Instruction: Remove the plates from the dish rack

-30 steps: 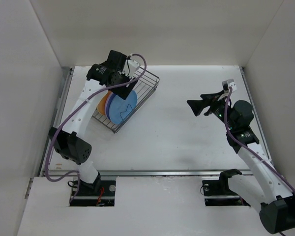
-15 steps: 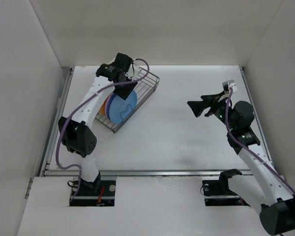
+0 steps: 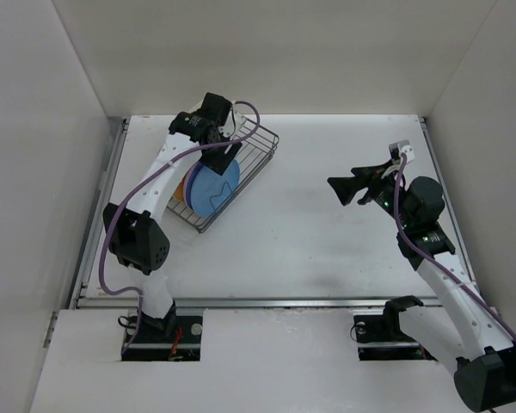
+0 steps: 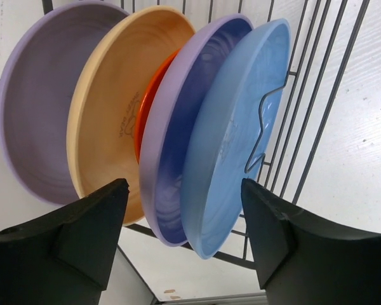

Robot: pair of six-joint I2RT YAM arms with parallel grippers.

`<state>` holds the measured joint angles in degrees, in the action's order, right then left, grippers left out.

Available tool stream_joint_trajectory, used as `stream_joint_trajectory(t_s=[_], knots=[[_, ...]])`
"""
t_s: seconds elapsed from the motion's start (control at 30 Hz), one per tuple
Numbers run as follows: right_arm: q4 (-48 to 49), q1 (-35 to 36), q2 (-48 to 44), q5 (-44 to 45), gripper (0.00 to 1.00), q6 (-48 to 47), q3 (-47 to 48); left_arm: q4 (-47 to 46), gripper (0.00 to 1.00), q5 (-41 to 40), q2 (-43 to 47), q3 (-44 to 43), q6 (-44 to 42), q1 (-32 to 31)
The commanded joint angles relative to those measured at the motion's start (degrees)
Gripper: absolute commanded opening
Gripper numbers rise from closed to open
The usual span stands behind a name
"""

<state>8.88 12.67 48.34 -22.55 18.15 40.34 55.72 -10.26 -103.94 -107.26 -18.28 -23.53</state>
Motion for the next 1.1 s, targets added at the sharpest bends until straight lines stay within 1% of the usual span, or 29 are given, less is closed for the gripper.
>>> stream_joint_trajectory(t_s=[0.0, 0.03, 0.2, 0.23, 0.27, 0.33, 0.4, 0.47, 0.5, 0.73, 1.07], knots=[[0.7, -0.4, -0.8, -0.8, 0.96, -0.6, 1.7, -1.1, 0.7, -2.0, 4.4, -1.2, 1.5, -0.6], [0.7, -0.4, -0.8, -0.8, 0.96, -0.6, 1.7, -1.1, 0.72, -2.0, 5.7, -1.7, 1.5, -0.6], [0.7, -0.4, -0.8, -0.8, 0.96, -0.6, 1.7, 0.3, 0.72, 0.1, 7.5, -1.7, 1.5, -1.3], [0.7, -0.4, -0.8, -0.8, 0.96, -0.6, 1.7, 0.3, 0.71, 0.8, 7.5, -1.7, 1.5, -1.3], [0.7, -0.4, -0.8, -0.8, 0.96, -0.6, 1.7, 1.1, 0.66, 2.1, 7.5, -1.7, 1.5, -1.3], [0.2, -0.4, -0.8, -0.8, 0.96, -0.6, 1.7, 1.8, 0.62, 3.4, 7.5, -1.2, 2.0, -1.3], [0.2, -0.4, -0.8, -0.8, 0.96, -0.6, 1.7, 1.8, 0.61, 3.9, 7.0, -0.6, 2.0, -1.3], [0.2, -0.4, -0.8, -0.8, 0.96, -0.6, 1.7, 2.4, 0.57, 3.9, 6.2, -0.6, 2.0, -1.3], [0.2, -0.4, -1.3, -0.8, 0.96, -0.6, 1.7, 2.4, 0.57, 3.9, 4.7, -0.6, 1.5, -1.3], [-0.4, -0.4, -1.3, -0.8, 0.96, -0.6, 1.7, 4.3, 0.48, 2.5, 0.2, -4.3, 1.0, -1.3], [-0.4, -0.4, -1.3, -0.8, 0.96, -0.6, 1.7, 2.6, 0.48, -0.9, -2.8, -4.3, 1.0, -1.3]])
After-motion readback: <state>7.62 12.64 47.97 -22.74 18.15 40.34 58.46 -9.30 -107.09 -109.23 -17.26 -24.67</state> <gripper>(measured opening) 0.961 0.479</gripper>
